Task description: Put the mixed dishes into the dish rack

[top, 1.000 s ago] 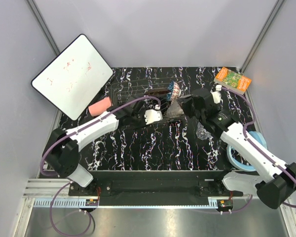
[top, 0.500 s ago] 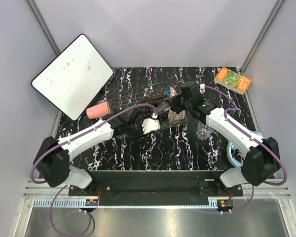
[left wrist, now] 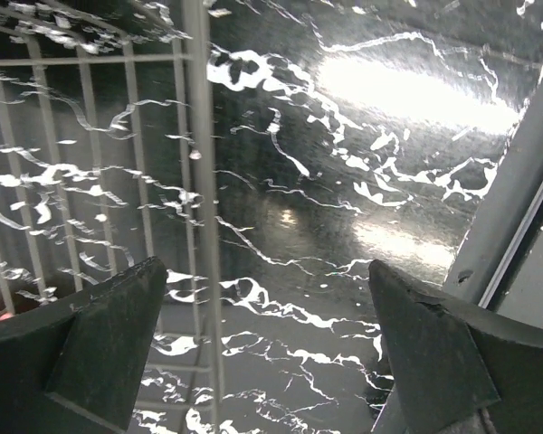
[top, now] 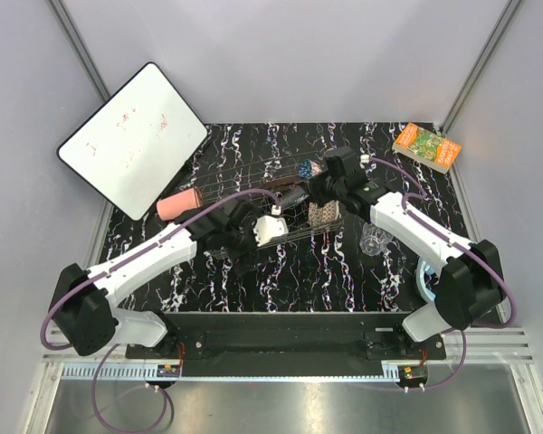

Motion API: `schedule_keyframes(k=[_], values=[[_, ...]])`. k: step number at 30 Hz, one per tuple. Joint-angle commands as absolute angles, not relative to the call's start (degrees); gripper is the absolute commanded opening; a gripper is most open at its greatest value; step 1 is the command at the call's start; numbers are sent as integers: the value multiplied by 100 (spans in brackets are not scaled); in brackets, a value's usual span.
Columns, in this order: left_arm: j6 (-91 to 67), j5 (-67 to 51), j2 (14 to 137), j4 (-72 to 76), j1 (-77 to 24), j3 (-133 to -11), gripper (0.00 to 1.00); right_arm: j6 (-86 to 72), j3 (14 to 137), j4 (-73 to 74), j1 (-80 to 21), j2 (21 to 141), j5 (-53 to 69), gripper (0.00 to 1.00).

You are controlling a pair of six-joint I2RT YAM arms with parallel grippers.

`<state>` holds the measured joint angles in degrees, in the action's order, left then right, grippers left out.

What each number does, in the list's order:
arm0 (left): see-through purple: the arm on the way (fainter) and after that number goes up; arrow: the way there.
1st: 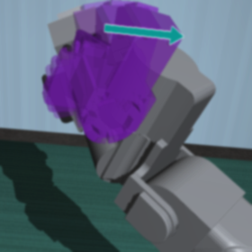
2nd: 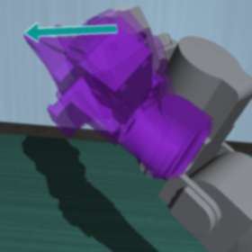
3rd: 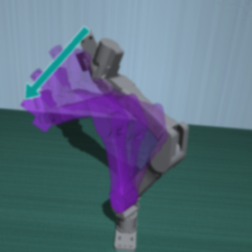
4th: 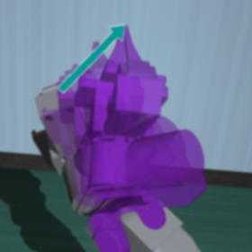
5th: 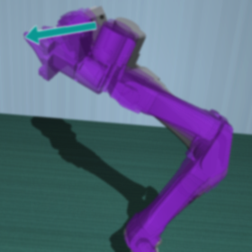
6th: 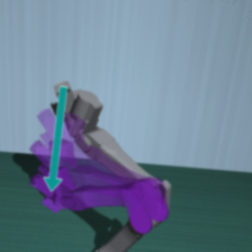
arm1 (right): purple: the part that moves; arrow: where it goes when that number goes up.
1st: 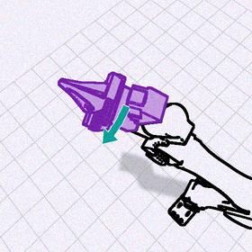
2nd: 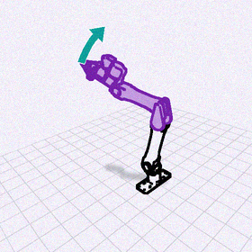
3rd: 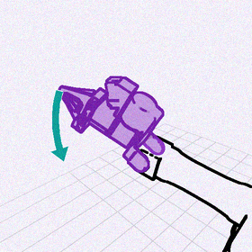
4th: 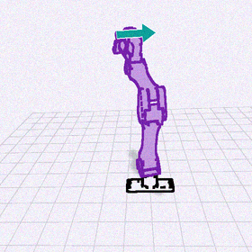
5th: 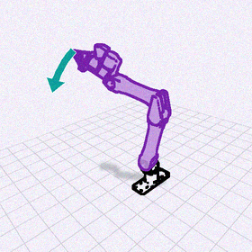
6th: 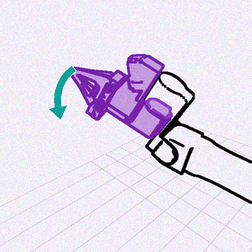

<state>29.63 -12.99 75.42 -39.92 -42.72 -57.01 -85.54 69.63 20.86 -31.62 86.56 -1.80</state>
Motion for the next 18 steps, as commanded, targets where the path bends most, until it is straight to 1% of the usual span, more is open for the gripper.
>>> schedule_keyframes(k=[1, 10, 18], values=[[2795, -1257, 7313, -4017, -4096, -6187, 99, -8657, 6873, 1995, -3208, 8596, -62, 0], [2804, -1213, 7251, -4034, -3867, -6469, 99, -8824, 6794, 2346, -3234, 8604, -88, 0], [2769, -1257, 7198, -4034, -3858, -6443, 99, -9167, 6829, 2382, -3269, 8938, -114, 0]])
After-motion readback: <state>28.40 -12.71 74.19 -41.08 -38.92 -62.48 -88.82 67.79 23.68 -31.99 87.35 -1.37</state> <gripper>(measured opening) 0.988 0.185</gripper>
